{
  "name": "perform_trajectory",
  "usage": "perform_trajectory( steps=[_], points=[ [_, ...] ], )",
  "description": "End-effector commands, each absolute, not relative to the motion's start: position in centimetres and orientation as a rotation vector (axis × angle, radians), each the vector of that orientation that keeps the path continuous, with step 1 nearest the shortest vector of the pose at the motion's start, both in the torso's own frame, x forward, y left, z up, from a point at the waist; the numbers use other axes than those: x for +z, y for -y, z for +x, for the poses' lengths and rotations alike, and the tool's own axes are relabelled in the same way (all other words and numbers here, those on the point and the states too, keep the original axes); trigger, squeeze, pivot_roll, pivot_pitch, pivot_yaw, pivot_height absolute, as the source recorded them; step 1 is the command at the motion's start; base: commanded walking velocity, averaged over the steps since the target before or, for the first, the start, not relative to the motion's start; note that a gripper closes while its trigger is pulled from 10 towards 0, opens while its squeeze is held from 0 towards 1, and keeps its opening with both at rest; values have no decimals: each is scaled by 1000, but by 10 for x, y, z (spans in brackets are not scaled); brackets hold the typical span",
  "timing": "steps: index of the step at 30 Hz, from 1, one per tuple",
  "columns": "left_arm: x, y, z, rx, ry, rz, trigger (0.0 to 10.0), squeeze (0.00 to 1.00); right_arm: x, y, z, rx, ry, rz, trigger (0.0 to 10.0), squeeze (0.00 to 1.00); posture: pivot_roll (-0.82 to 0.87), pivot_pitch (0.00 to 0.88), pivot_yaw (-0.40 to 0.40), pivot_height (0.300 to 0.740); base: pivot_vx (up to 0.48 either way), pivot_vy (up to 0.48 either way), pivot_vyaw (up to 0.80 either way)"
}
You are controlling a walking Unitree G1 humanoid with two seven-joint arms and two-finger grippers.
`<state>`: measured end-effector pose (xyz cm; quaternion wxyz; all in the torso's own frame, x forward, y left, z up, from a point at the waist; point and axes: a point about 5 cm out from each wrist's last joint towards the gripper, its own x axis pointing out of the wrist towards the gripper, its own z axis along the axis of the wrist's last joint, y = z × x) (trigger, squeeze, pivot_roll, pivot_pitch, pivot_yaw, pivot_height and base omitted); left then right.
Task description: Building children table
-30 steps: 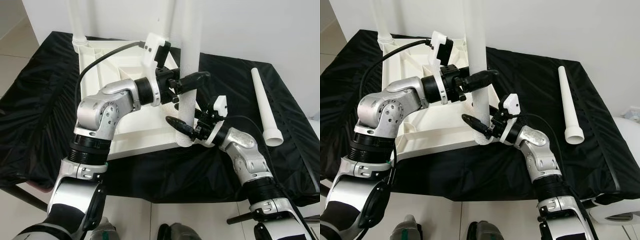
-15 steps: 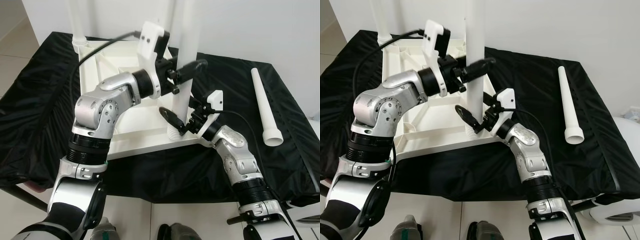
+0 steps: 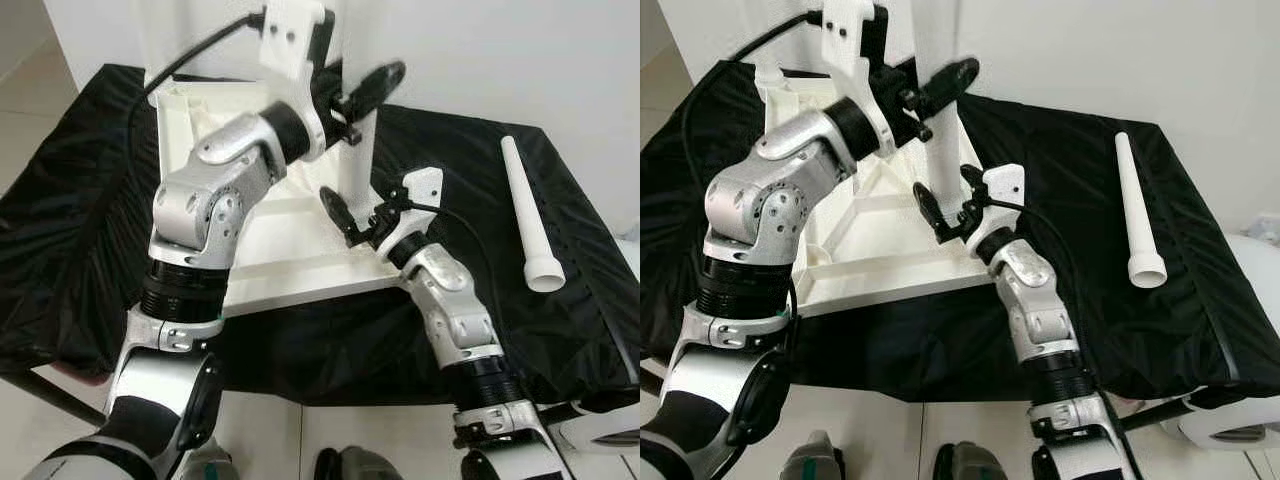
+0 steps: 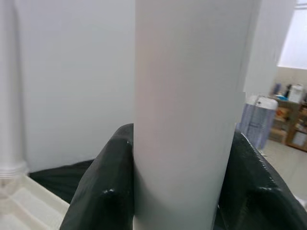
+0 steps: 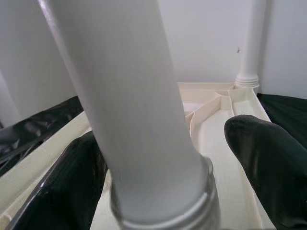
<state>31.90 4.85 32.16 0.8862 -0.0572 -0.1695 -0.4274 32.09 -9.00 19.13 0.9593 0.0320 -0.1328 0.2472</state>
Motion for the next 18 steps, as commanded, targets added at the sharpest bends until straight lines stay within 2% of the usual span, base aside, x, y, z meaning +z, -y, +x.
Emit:
perform_trajectory(
  steps=[1,10,18],
  points=[
    [331,-45,314,-877,405,-97,10000,0,200,88,321,474,287,64,10000,0,54,0,-89,740,0,0,0],
    [322,-36,311,-866,399,-76,10000,0,223,66,318,462,342,89,10000,0,47,4,-82,740,0,0,0],
    [318,-34,313,-857,394,-58,10000,0,226,66,320,393,348,11,10000,0,46,9,-83,740,0,0,0]
  ],
)
